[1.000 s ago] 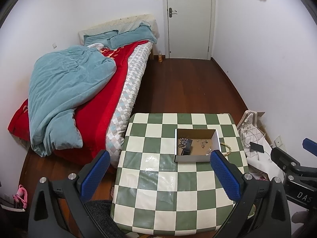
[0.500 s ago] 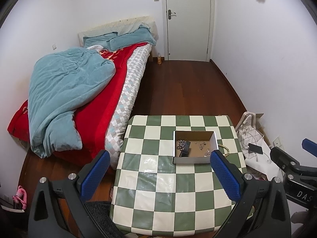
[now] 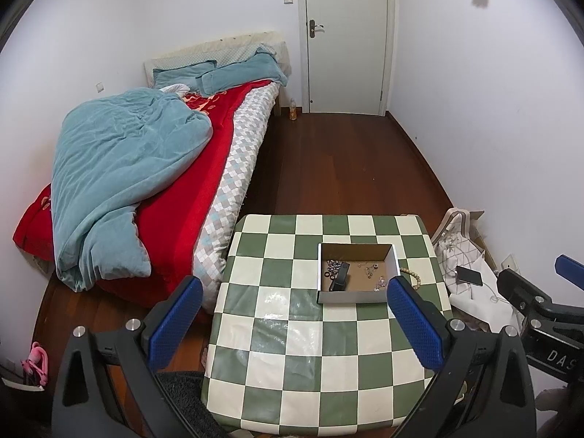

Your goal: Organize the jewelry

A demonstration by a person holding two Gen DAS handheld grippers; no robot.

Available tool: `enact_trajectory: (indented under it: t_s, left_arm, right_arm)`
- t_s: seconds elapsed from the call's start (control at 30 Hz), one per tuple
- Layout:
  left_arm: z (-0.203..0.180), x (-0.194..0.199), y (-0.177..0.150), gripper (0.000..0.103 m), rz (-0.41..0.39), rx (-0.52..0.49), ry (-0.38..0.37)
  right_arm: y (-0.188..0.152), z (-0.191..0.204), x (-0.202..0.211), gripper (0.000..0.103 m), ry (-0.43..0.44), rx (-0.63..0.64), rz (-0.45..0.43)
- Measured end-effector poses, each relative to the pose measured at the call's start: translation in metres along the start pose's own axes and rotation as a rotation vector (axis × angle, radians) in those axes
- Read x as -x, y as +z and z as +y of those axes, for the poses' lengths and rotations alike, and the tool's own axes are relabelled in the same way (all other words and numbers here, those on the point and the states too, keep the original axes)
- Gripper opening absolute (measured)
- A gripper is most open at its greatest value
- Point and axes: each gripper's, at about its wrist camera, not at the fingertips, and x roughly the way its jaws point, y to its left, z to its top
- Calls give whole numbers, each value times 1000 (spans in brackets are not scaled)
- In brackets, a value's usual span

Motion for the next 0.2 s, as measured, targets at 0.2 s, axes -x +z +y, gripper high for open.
enact_trajectory:
  t_s: [0.2]
  left_arm:
    - [0, 0, 0, 103, -1, 2, -1]
  right_arm:
    - [-1, 0, 0, 103, 0, 3, 0]
